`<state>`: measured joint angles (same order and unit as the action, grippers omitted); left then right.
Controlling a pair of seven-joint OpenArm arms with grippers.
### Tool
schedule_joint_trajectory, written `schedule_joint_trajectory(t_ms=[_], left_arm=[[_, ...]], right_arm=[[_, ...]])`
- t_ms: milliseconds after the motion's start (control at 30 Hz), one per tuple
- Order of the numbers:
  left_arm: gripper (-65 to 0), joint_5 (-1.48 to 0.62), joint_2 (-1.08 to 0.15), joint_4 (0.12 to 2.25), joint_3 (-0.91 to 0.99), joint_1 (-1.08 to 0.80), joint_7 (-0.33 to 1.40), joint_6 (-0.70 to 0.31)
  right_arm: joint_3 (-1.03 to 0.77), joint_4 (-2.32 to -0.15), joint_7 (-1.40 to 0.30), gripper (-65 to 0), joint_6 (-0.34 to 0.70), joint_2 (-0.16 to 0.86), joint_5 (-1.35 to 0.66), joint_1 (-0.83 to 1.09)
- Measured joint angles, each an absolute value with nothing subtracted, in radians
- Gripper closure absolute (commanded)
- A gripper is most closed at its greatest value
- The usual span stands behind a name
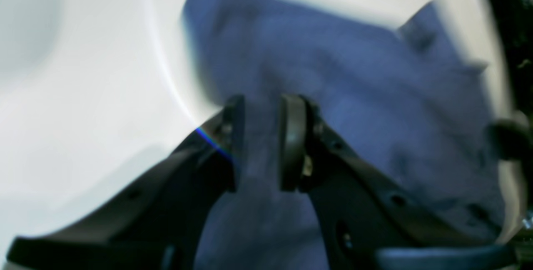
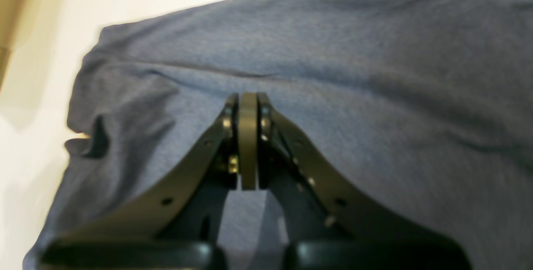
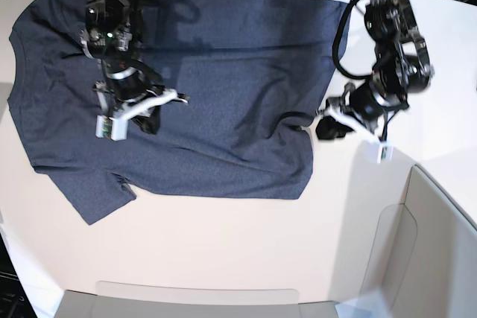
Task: Layout the t-shirt on the table in an organized manner, then fold the t-shirt properly
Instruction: 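Release the hem and move the left gripper to the shirt shoulder, then grasp both shoulder edges and pull them apart to smooth the shirt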
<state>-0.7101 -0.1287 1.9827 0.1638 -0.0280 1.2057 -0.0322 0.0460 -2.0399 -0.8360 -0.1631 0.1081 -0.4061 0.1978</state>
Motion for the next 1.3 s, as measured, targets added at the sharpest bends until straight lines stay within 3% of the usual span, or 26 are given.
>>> schedule_joint_trajectory(t_ms=[167,467,833,1067,1300], left_arm=[[-13.2,-0.752,-0.181,2.054,-0.014,-0.179,1.186,-0.047],[-13.1,-0.714,-0.331,2.042,-0.208,-0.311,1.073,-0.03],[-13.1,-0.281,-0.344,1.973,-0.263,-0.329,1.018,-0.036],[-13.1,-0.208,-0.347,1.896,-0.257,-0.332,0.907,-0.04],[-13.1,-0.158,-0.347,1.892,-0.257,-0.355,0.873,-0.043]], right_arm=[[-0.052,-2.037,-0.785,0.0,-0.174,0.239,-0.562,0.292],[-0.292,-2.037,-0.787,0.0,-0.164,0.343,-0.657,0.505],[-0.619,-2.03,-0.782,0.0,-0.158,0.352,-0.657,0.676],[-0.611,-1.822,-0.786,0.0,-0.169,0.343,-0.5,0.591],[-0.483,-1.672,-0.781,0.0,-0.062,0.319,-0.25,0.417]])
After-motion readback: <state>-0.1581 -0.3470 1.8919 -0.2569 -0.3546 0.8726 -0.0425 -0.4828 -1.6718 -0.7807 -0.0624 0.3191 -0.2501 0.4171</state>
